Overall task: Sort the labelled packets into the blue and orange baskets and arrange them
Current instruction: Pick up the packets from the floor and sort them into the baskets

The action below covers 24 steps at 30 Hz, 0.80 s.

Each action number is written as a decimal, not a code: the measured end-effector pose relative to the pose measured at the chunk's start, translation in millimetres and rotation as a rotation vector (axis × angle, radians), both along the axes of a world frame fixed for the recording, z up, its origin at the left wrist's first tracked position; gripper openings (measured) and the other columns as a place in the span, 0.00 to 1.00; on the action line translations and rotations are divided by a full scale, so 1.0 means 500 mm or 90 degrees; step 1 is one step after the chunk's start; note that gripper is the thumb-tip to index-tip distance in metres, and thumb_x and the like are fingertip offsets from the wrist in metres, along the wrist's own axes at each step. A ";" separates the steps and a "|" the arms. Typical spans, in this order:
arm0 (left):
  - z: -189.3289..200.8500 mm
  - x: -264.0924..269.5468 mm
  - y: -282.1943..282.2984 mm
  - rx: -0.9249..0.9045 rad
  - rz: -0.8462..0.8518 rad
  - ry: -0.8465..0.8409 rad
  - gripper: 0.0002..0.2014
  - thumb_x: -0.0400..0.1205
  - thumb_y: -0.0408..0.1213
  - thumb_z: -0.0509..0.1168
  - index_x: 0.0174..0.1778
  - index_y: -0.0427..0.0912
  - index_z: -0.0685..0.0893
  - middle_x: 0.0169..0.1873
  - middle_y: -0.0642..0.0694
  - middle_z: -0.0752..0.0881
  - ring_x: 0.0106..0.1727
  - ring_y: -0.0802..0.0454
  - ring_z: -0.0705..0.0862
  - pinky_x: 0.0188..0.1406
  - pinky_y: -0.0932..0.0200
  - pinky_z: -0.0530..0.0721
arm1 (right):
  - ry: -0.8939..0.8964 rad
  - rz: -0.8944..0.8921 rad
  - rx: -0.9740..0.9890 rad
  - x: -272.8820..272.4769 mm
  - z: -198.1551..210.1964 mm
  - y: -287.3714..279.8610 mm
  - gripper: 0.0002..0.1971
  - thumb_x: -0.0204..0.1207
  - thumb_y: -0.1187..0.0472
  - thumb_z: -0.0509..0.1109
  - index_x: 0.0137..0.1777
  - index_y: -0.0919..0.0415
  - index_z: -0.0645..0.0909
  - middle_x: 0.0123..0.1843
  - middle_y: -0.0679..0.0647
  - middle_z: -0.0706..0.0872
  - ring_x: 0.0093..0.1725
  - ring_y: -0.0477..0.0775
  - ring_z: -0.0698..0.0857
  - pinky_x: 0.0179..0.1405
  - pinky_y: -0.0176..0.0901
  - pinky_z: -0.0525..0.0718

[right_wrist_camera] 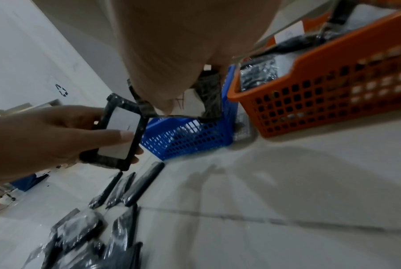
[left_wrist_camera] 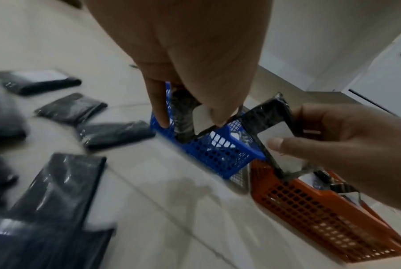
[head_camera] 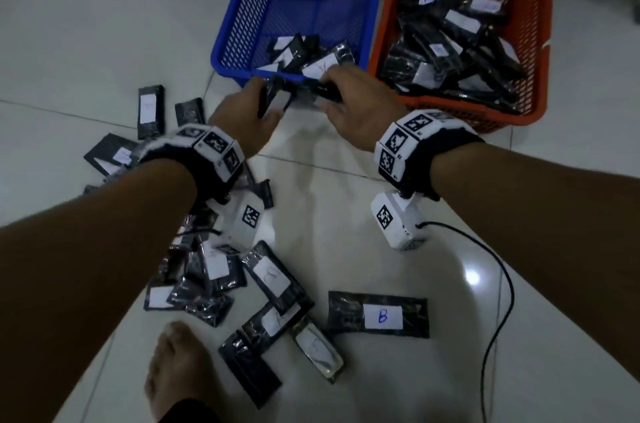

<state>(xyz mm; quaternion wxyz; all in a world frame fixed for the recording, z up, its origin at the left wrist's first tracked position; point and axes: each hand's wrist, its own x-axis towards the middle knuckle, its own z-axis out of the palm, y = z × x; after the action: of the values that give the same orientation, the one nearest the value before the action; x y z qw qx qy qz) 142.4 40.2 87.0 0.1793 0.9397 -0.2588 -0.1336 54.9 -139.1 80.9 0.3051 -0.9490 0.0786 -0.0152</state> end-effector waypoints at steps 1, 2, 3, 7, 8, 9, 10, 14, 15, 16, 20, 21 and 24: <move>0.009 0.029 -0.010 0.007 -0.028 -0.031 0.18 0.83 0.43 0.62 0.64 0.36 0.72 0.48 0.36 0.83 0.50 0.36 0.83 0.42 0.51 0.77 | -0.013 0.002 -0.020 0.020 0.012 -0.007 0.17 0.81 0.57 0.63 0.69 0.56 0.73 0.66 0.54 0.78 0.61 0.58 0.80 0.59 0.53 0.79; 0.018 0.057 -0.024 0.012 -0.058 -0.058 0.18 0.83 0.42 0.62 0.66 0.37 0.72 0.50 0.35 0.83 0.51 0.35 0.83 0.42 0.51 0.76 | -0.021 -0.001 -0.038 0.040 0.023 -0.015 0.18 0.81 0.58 0.63 0.70 0.56 0.72 0.67 0.55 0.78 0.62 0.59 0.80 0.59 0.54 0.79; 0.020 0.087 -0.038 0.022 -0.085 -0.080 0.18 0.83 0.42 0.63 0.67 0.38 0.73 0.52 0.34 0.84 0.51 0.34 0.83 0.42 0.51 0.75 | -0.025 -0.008 -0.055 0.060 0.032 -0.022 0.19 0.81 0.59 0.63 0.70 0.56 0.71 0.66 0.55 0.79 0.61 0.60 0.80 0.59 0.55 0.79; 0.019 0.183 -0.102 0.054 -0.161 -0.093 0.11 0.81 0.38 0.63 0.58 0.39 0.81 0.48 0.35 0.85 0.45 0.37 0.82 0.39 0.55 0.74 | 0.015 -0.021 -0.153 0.125 0.035 -0.043 0.22 0.78 0.56 0.67 0.71 0.55 0.69 0.66 0.55 0.78 0.64 0.61 0.78 0.64 0.58 0.71; 0.014 0.200 -0.117 0.062 -0.164 -0.086 0.10 0.82 0.38 0.62 0.55 0.39 0.81 0.45 0.37 0.85 0.42 0.40 0.81 0.38 0.55 0.73 | 0.032 -0.025 -0.174 0.136 0.030 -0.047 0.24 0.78 0.56 0.67 0.73 0.54 0.68 0.67 0.56 0.77 0.66 0.61 0.76 0.66 0.59 0.68; 0.006 0.214 -0.132 0.078 -0.169 -0.077 0.09 0.82 0.39 0.62 0.55 0.40 0.82 0.44 0.38 0.85 0.41 0.41 0.80 0.37 0.55 0.73 | 0.042 -0.030 -0.184 0.146 0.024 -0.050 0.25 0.77 0.55 0.67 0.74 0.54 0.67 0.68 0.56 0.76 0.67 0.61 0.76 0.67 0.60 0.67; -0.003 0.226 -0.143 0.107 -0.182 -0.067 0.09 0.83 0.40 0.62 0.55 0.40 0.82 0.45 0.38 0.85 0.41 0.41 0.80 0.37 0.55 0.74 | 0.048 -0.033 -0.186 0.153 0.018 -0.054 0.26 0.77 0.55 0.67 0.74 0.54 0.66 0.68 0.56 0.76 0.67 0.61 0.76 0.67 0.60 0.66; -0.045 0.264 -0.148 0.125 -0.181 -0.064 0.17 0.82 0.45 0.63 0.66 0.46 0.80 0.58 0.37 0.85 0.54 0.37 0.83 0.49 0.49 0.83 | 0.066 0.002 -0.189 0.176 -0.011 -0.055 0.24 0.78 0.52 0.66 0.73 0.54 0.69 0.66 0.55 0.79 0.68 0.60 0.76 0.70 0.60 0.66; -0.050 0.267 -0.140 0.094 -0.162 -0.086 0.21 0.82 0.46 0.63 0.71 0.46 0.77 0.63 0.37 0.82 0.60 0.36 0.81 0.55 0.45 0.82 | 0.074 0.015 -0.208 0.184 -0.015 -0.055 0.24 0.78 0.51 0.65 0.74 0.54 0.69 0.68 0.55 0.78 0.69 0.61 0.75 0.71 0.62 0.65; -0.056 0.264 -0.129 0.067 -0.152 -0.121 0.23 0.82 0.45 0.63 0.73 0.46 0.75 0.66 0.36 0.80 0.65 0.35 0.78 0.60 0.42 0.80 | 0.081 0.024 -0.234 0.192 -0.019 -0.053 0.25 0.79 0.52 0.65 0.75 0.54 0.68 0.70 0.56 0.78 0.70 0.61 0.74 0.72 0.63 0.63; -0.063 0.211 -0.076 -0.070 -0.193 -0.257 0.17 0.81 0.43 0.61 0.64 0.42 0.80 0.57 0.36 0.80 0.58 0.37 0.79 0.52 0.47 0.78 | 0.059 0.014 -0.303 0.197 -0.018 -0.034 0.28 0.80 0.57 0.63 0.80 0.55 0.63 0.76 0.57 0.71 0.75 0.61 0.68 0.73 0.64 0.61; -0.062 0.191 -0.059 -0.095 -0.207 -0.272 0.16 0.80 0.41 0.61 0.61 0.40 0.81 0.54 0.36 0.81 0.54 0.37 0.80 0.49 0.49 0.77 | 0.037 0.014 -0.300 0.187 -0.018 -0.022 0.27 0.79 0.58 0.63 0.79 0.55 0.65 0.75 0.57 0.72 0.74 0.61 0.69 0.71 0.63 0.63; -0.073 0.112 0.001 -0.105 -0.272 -0.241 0.14 0.78 0.38 0.61 0.55 0.37 0.83 0.50 0.35 0.81 0.50 0.36 0.80 0.47 0.48 0.79 | -0.037 0.054 -0.281 0.126 -0.024 0.023 0.20 0.79 0.58 0.60 0.71 0.56 0.73 0.69 0.57 0.77 0.69 0.62 0.73 0.64 0.59 0.68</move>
<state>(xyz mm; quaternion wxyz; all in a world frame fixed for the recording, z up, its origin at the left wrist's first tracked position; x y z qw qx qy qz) 198.2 40.6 50.5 0.1712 0.8546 -0.4893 0.0309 117.9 -127.5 68.8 0.0927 -0.9943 0.0241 -0.0466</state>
